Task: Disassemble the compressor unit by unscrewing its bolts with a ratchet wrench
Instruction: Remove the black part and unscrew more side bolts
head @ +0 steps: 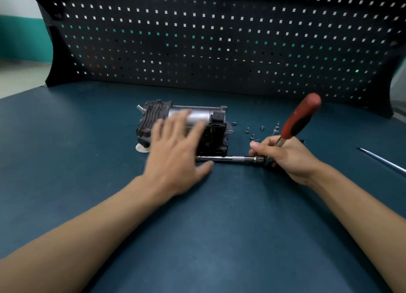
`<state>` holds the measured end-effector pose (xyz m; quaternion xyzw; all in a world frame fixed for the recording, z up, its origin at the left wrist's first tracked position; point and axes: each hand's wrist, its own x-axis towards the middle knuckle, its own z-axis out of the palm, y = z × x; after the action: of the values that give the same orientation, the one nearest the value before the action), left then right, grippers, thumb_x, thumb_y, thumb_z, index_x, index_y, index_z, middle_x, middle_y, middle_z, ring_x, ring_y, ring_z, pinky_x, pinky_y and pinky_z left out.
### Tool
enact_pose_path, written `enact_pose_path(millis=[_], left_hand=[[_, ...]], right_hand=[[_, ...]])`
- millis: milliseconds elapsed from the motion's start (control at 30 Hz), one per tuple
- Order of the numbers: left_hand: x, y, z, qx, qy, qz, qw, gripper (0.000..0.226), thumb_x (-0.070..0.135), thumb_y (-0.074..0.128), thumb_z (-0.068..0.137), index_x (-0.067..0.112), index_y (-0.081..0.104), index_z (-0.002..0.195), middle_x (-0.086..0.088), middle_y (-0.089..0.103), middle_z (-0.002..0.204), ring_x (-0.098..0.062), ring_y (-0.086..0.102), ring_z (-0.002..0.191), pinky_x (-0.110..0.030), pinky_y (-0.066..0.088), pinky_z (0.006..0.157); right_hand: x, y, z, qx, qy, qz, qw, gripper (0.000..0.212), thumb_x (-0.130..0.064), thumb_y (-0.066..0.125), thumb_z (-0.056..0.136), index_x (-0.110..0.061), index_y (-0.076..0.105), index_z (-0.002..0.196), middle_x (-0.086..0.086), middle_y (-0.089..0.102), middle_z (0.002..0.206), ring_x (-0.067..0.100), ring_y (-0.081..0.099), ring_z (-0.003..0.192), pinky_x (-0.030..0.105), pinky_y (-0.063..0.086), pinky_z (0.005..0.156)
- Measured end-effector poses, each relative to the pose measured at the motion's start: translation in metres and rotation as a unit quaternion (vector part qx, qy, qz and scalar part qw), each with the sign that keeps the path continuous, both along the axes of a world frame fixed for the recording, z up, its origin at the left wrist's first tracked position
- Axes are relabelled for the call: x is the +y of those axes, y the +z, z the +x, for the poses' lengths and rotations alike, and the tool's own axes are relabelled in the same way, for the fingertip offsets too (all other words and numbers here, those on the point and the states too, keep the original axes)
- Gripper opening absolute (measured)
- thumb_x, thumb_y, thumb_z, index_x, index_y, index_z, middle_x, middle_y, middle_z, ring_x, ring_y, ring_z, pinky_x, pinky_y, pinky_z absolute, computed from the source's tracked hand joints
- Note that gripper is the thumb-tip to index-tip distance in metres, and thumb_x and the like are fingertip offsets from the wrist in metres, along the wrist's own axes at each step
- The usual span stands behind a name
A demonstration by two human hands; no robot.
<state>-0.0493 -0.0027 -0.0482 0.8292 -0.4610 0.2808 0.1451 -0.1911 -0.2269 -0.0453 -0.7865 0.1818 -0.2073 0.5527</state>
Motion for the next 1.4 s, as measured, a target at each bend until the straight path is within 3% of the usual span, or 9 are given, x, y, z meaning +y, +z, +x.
enact_pose_path(millis=[67, 133, 300, 500, 700, 800, 933, 1233, 1400], left_hand=[[-0.022, -0.001, -0.022, -0.050, -0.080, -0.004, 0.996, 0.063, 0.047, 0.063, 0.076, 0.017, 0.054, 0.130, -0.011, 0.046, 0.140, -0.036, 0.041, 0.120, -0.048, 0.042, 0.099], [-0.035, 0.003, -0.031, -0.067, -0.084, -0.007, 0.994, 0.045, 0.035, 0.066, 0.079, 0.015, 0.063, 0.118, -0.011, 0.050, 0.138, -0.036, 0.044, 0.115, -0.046, 0.046, 0.090], [-0.039, 0.000, -0.036, -0.130, -0.124, 0.009, 0.984, 0.022, 0.027, 0.058, 0.078, 0.017, 0.069, 0.094, -0.012, 0.052, 0.141, -0.032, 0.045, 0.124, -0.043, 0.032, 0.099], [-0.062, 0.006, -0.044, -0.119, -0.109, 0.112, 0.981, 0.032, 0.017, 0.029, 0.090, 0.015, 0.056, 0.107, -0.010, 0.059, 0.117, -0.031, 0.051, 0.110, -0.039, 0.037, 0.096], [-0.079, 0.000, -0.052, -0.110, -0.119, 0.201, 0.966, 0.023, 0.012, 0.037, 0.096, 0.015, 0.059, 0.104, -0.007, 0.065, 0.106, -0.028, 0.062, 0.097, -0.036, 0.033, 0.088], [-0.081, -0.001, -0.051, -0.105, -0.121, 0.189, 0.969, 0.025, 0.013, 0.036, 0.098, 0.016, 0.061, 0.104, -0.008, 0.063, 0.106, -0.029, 0.062, 0.095, -0.037, 0.035, 0.085], [-0.081, -0.003, -0.051, -0.077, -0.119, 0.159, 0.977, 0.025, 0.013, 0.039, 0.098, 0.015, 0.064, 0.102, -0.008, 0.064, 0.102, -0.030, 0.062, 0.093, -0.038, 0.039, 0.089], [-0.078, -0.002, -0.049, -0.041, -0.143, 0.088, 0.985, 0.021, 0.011, 0.037, 0.095, 0.015, 0.057, 0.100, -0.006, 0.063, 0.100, -0.030, 0.061, 0.095, -0.037, 0.039, 0.081], [-0.076, -0.001, -0.050, -0.077, -0.141, 0.062, 0.985, 0.027, 0.009, 0.034, 0.086, 0.018, 0.059, 0.084, -0.002, 0.064, 0.080, -0.026, 0.063, 0.075, -0.034, 0.038, 0.071]], right_hand=[[0.000, 0.002, 0.001, 0.016, 0.001, 0.011, 1.000, 0.047, -0.052, 0.079, 0.065, -0.006, 0.069, 0.074, 0.013, 0.076, 0.090, 0.001, 0.067, 0.072, 0.021, 0.040, 0.063], [-0.002, 0.003, 0.002, 0.024, -0.014, 0.028, 0.999, 0.047, -0.057, 0.079, 0.059, -0.013, 0.070, 0.072, 0.009, 0.077, 0.090, 0.002, 0.066, 0.070, 0.027, 0.038, 0.062], [-0.004, 0.006, 0.002, 0.025, -0.030, 0.077, 0.996, 0.051, -0.054, 0.082, 0.051, -0.015, 0.072, 0.081, 0.004, 0.077, 0.087, 0.008, 0.068, 0.072, 0.023, 0.040, 0.053], [-0.008, 0.007, -0.001, 0.017, -0.003, 0.152, 0.988, 0.035, -0.042, 0.075, 0.070, -0.013, 0.068, 0.089, 0.006, 0.075, 0.086, 0.017, 0.070, 0.072, 0.020, 0.041, 0.047], [-0.011, 0.006, 0.000, 0.028, -0.017, 0.176, 0.984, 0.034, -0.043, 0.067, 0.080, -0.011, 0.067, 0.091, 0.008, 0.075, 0.086, 0.020, 0.074, 0.070, 0.019, 0.041, 0.040], [-0.012, 0.005, 0.000, 0.036, -0.022, 0.174, 0.984, 0.020, -0.026, 0.057, 0.098, -0.008, 0.065, 0.098, 0.007, 0.075, 0.086, 0.020, 0.075, 0.069, 0.018, 0.039, 0.037], [-0.011, 0.007, -0.002, 0.040, -0.007, 0.175, 0.984, 0.011, -0.014, 0.055, 0.100, -0.008, 0.063, 0.104, 0.004, 0.075, 0.089, 0.019, 0.075, 0.072, 0.018, 0.039, 0.037], [-0.015, 0.006, -0.004, 0.074, -0.033, 0.178, 0.981, 0.014, -0.013, 0.056, 0.100, -0.003, 0.062, 0.107, 0.007, 0.076, 0.079, 0.009, 0.064, 0.054, 0.018, 0.044, 0.038], [-0.016, 0.003, -0.004, 0.052, -0.019, 0.176, 0.983, 0.015, -0.017, 0.061, 0.097, -0.006, 0.064, 0.106, 0.001, 0.075, 0.081, 0.007, 0.061, 0.054, 0.018, 0.042, 0.039]])
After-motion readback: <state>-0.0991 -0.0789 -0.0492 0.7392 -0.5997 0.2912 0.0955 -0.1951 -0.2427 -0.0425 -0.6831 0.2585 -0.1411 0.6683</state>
